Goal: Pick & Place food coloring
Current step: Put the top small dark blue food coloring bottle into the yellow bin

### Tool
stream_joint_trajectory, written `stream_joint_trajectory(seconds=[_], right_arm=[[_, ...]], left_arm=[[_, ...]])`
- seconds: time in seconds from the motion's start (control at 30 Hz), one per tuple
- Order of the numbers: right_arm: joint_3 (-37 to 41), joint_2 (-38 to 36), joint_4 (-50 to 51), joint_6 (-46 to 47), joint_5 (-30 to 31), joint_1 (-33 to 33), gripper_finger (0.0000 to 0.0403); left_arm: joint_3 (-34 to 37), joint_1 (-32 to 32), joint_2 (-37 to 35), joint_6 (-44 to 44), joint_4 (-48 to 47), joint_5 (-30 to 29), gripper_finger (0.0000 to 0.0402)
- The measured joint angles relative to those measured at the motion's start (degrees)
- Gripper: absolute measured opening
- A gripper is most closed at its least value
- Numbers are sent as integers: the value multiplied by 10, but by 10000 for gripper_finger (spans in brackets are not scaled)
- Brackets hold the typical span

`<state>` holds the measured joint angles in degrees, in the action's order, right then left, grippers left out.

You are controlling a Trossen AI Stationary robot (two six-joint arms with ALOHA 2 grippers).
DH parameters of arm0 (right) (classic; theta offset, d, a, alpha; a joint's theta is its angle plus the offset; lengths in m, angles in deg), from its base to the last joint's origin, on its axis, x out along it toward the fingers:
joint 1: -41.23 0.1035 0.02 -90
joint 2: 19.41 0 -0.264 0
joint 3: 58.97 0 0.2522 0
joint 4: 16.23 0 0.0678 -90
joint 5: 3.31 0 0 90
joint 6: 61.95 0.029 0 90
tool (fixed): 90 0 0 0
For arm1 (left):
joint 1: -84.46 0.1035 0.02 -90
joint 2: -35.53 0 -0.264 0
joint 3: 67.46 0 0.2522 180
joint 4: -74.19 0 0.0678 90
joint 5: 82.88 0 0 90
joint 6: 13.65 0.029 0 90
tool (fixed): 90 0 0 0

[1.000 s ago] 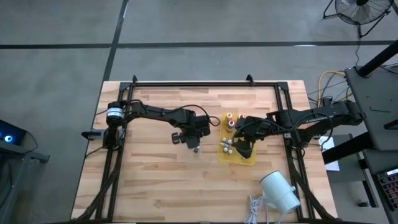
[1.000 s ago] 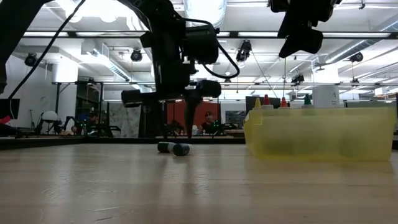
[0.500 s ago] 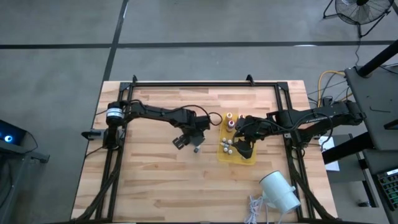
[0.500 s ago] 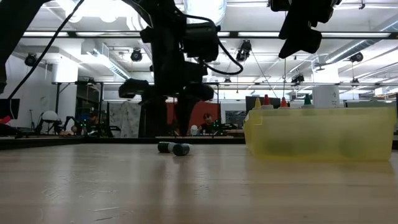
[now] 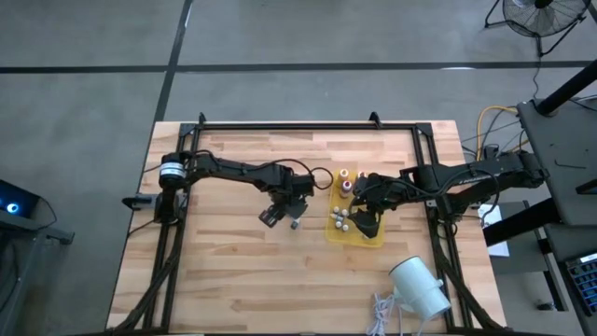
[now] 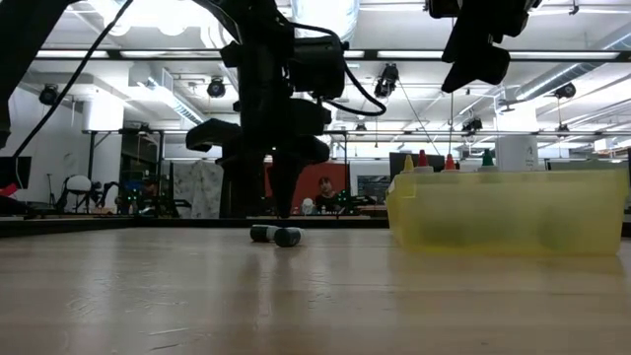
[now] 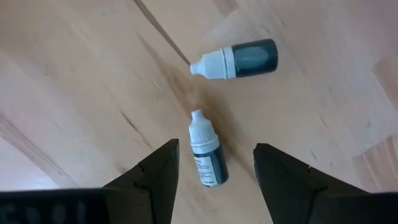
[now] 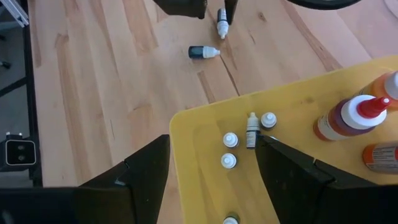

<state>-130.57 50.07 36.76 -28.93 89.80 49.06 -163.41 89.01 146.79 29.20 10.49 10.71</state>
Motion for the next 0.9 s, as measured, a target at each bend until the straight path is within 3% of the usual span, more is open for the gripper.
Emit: stream_joint_trajectory(seconds=[0.9], right_arm=[[0,0,10,-2,0,0,226]], left_arm=[[59,1,-1,-53,69,-3,178]])
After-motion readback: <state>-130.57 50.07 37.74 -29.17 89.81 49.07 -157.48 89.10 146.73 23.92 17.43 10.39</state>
